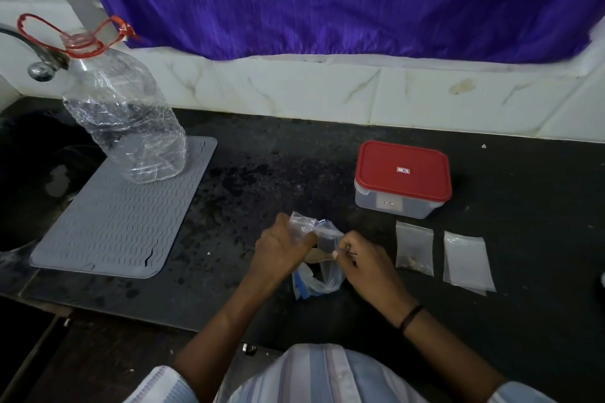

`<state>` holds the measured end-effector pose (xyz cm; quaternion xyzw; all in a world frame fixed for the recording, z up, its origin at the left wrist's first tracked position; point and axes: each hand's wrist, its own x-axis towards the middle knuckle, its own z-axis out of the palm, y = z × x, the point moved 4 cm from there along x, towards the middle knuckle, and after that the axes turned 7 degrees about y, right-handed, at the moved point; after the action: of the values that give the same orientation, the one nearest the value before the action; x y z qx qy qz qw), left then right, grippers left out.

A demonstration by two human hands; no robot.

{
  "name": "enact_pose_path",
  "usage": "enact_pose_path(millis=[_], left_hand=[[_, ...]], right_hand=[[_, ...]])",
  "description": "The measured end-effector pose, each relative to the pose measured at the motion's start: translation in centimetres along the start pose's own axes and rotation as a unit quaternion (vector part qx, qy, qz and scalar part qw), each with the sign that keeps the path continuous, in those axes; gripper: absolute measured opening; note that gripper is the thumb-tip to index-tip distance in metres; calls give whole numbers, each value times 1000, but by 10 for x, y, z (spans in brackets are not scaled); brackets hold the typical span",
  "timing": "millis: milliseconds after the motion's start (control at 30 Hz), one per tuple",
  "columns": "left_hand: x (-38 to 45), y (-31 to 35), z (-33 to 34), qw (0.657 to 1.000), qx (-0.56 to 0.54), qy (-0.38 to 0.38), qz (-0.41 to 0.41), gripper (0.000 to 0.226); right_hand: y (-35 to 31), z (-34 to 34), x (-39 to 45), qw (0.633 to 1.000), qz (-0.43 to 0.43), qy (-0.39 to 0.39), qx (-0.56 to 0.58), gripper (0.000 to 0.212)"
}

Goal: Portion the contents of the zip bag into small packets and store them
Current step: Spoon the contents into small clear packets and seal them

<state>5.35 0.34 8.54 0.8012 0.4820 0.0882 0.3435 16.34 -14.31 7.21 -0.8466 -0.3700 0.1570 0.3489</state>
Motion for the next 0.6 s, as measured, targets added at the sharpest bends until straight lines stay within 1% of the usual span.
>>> enact_pose_path(millis=[67, 133, 200, 300, 367, 467, 533, 600], left_hand=[[-1, -1, 0, 1000, 5, 4, 4, 47], [-3, -3, 0, 1000, 11, 5, 6, 45], [-4, -5, 2, 1000, 3, 12, 8, 43], [-4, -8, 4, 999, -18, 27, 12, 36], [-3, -10, 6, 998, -62, 25, 4, 32], [0, -13, 7, 989, -145, 11, -33, 26], [1, -14, 10, 978, -202, -2, -58, 25], [2, -15, 11, 967, -243, -9, -70, 28]], right_hand=[[-5, -1, 1, 998, -28, 36, -34, 14], [-11, -3, 1, 991, -63, 67, -94, 11], [-17, -2, 1, 984, -78, 67, -148, 8], [-21, 6, -2, 972, -93, 61, -205, 15], [-22, 13, -4, 969, -98, 55, -222, 17], [-21, 19, -6, 966, -108, 45, -231, 18], [-21, 20, -5, 971, -100, 43, -215, 18], [-19, 19, -4, 978, -73, 35, -192, 17]])
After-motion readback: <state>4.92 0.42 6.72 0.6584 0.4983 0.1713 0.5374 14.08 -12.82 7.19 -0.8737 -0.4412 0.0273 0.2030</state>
